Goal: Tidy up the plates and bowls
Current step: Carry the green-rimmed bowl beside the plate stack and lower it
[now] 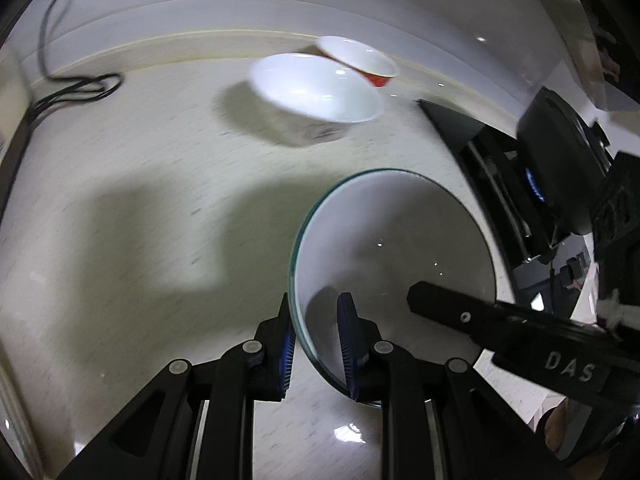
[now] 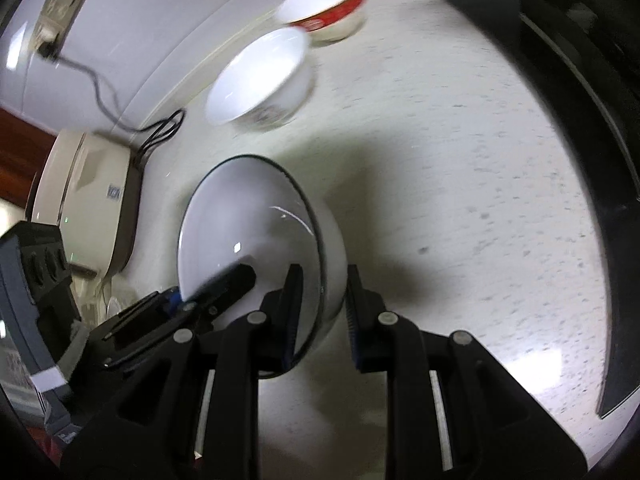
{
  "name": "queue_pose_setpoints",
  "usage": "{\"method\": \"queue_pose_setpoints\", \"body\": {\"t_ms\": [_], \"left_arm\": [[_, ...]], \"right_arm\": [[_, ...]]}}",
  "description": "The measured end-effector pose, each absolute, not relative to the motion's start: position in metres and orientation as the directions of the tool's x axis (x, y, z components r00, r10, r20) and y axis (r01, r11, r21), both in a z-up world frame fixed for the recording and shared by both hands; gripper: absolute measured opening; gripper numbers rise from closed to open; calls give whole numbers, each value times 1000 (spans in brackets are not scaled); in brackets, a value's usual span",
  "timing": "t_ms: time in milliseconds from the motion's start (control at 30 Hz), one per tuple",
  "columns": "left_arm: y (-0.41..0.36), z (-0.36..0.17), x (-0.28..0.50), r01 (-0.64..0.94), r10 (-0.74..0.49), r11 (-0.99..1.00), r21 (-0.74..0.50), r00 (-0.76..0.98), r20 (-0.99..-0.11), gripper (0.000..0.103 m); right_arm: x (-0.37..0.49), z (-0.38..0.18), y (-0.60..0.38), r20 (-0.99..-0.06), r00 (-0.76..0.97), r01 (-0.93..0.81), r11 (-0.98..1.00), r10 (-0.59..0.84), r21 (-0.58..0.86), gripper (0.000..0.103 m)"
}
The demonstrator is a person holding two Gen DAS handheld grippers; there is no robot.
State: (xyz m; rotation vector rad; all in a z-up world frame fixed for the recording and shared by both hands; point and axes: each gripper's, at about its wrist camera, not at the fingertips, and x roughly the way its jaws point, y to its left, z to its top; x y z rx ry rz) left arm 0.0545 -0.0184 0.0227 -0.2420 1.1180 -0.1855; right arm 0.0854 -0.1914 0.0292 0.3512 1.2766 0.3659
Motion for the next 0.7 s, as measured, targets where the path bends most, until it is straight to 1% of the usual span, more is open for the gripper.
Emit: {"method": "queue_pose_setpoints", "body": {"t_ms": [333, 700], "left_arm": [[45, 33, 15, -114, -193, 954, -277, 477, -858, 21], [84, 27, -7, -240, -135, 930, -278, 481, -866, 21]], "right_arm": [[74, 36, -120, -845, 182, -223, 858, 503, 462, 24], [64, 24, -73, -862, 90, -314, 836, 498, 450, 24]]}}
